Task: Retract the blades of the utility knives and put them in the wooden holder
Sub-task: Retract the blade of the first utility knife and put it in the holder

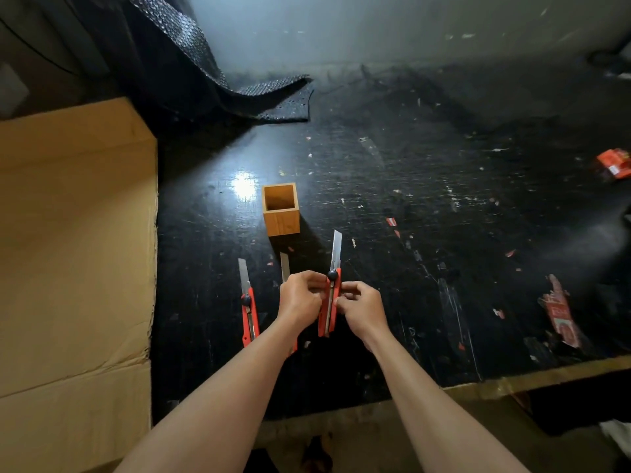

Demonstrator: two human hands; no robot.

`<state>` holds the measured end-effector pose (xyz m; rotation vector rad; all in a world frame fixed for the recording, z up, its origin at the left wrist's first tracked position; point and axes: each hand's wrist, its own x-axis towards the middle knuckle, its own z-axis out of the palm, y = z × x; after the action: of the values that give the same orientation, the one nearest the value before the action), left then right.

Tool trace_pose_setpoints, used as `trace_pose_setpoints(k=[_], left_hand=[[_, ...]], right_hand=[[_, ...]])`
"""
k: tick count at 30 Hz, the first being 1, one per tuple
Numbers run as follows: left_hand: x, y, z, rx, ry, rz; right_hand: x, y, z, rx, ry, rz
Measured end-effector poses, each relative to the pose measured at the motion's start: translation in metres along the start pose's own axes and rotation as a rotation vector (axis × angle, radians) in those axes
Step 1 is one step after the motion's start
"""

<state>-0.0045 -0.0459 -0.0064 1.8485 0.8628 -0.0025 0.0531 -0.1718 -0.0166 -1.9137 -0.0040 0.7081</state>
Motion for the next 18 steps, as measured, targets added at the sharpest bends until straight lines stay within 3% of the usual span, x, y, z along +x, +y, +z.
trace_pose_setpoints(k=[4,9,12,16,18], left_hand=[[-0.008,0.012,-0.026,-0.146,-0.014,0.015],[-0.02,0.032,-0.064,-0.359,-0.15,0.035],[-0.026,0.042,-0.085,-0.377,-0.162,0.065],[-0.036,0.057,-0.106,-0.438,-0.138,0.124],[-0.04,0.063,-0.114,-0.484,-0.121,0.149]], right_hand=[[-0.01,-0.03,-0.008,0.052,-0.105,-0.103],[-0.021,-0.064,-0.013,0.143,-0.218,-0.163],[-0.026,-0.082,-0.013,0.181,-0.275,-0.199],[-0.032,-0.109,-0.009,0.135,-0.312,-0.324],[-0.035,-0.126,-0.004,0.029,-0.251,-0.443]])
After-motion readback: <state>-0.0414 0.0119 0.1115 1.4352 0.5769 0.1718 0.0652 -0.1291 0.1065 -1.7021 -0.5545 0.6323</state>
